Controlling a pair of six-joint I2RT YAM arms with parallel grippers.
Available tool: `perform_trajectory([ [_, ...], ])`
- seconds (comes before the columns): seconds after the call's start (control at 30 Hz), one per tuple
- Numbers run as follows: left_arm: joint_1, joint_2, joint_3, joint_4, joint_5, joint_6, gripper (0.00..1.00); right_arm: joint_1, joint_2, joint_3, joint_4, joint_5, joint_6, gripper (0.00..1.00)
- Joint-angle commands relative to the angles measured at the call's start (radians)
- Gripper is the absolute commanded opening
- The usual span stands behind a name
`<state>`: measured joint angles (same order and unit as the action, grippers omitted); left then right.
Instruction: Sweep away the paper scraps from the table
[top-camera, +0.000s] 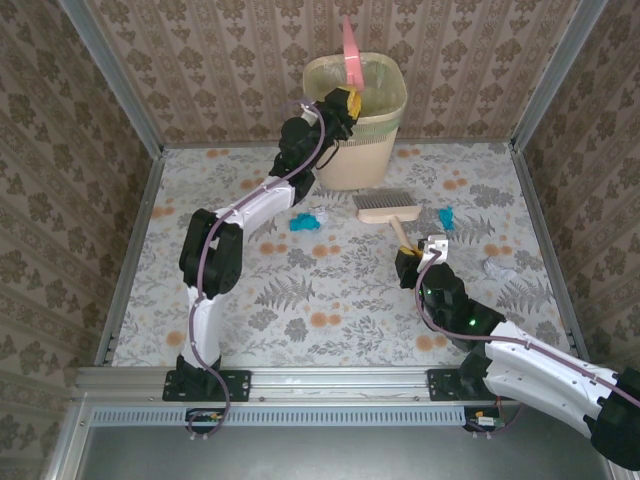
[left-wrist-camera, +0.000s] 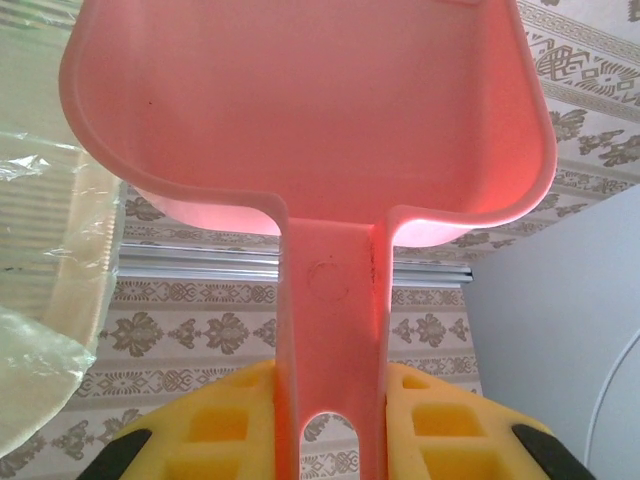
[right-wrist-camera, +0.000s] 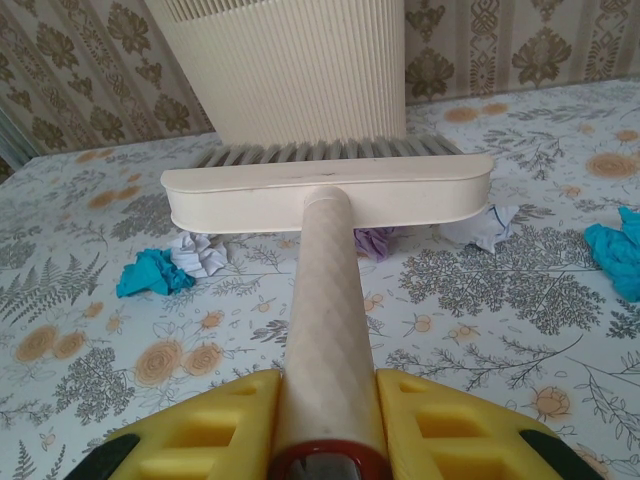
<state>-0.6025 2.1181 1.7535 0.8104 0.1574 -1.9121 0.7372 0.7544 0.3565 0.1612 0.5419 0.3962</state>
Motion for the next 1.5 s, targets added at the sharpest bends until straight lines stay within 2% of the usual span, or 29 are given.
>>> perform_trajectory([
  [0.0, -0.008, -0.064, 0.024, 0.047, 0.031, 0.019, 0.0, -0.006, -0.012, 0.018, 0.06, 0.01, -0.011, 0.0],
  [0.4, -0.032, -0.178, -0.031, 0.0, 0.213, 0.139, 0.0, -0.006, -0.01, 0.016, 0.059, 0.025, -0.01, 0.0],
  [0.57, -0.04, -0.263, -0.124, -0.014, 0.279, 0.204, 0.0, -0.006, -0.009, 0.016, 0.057, 0.03, -0.01, 0.0],
  [0.8, -0.04, -0.465, -0.334, -0.175, 0.428, 0.433, 0.0, -0.006, -0.013, 0.015, 0.052, 0.033, 0.003, 0.0],
  [0.93, -0.037, -0.605, -0.47, -0.334, 0.455, 0.592, 0.0, -0.005, -0.014, 0.014, 0.051, 0.032, 0.013, 0.0],
  [1.0, -0.03, -0.69, -0.511, -0.469, 0.465, 0.712, 0.0, -0.006, -0.019, 0.015, 0.044, 0.043, 0.025, 0.0],
  [1.1, -0.029, -0.827, -0.554, -0.733, 0.422, 0.92, 0.0, -0.006, -0.045, 0.008, 0.037, 0.054, 0.047, 0.0],
  [1.23, -0.046, -1.045, -0.648, -1.027, 0.228, 1.147, 0.0, -0.006, -0.09, -0.009, 0.039, 0.074, 0.057, 0.0],
  [1.33, -0.049, -1.159, -0.723, -1.192, 0.14, 1.238, 0.0, -0.007, -0.099, -0.016, 0.043, 0.096, 0.058, 0.0],
  [1.47, -0.064, -1.247, -0.829, -1.332, 0.084, 1.306, 0.0, -0.007, -0.079, -0.01, 0.044, 0.105, 0.057, 0.0],
])
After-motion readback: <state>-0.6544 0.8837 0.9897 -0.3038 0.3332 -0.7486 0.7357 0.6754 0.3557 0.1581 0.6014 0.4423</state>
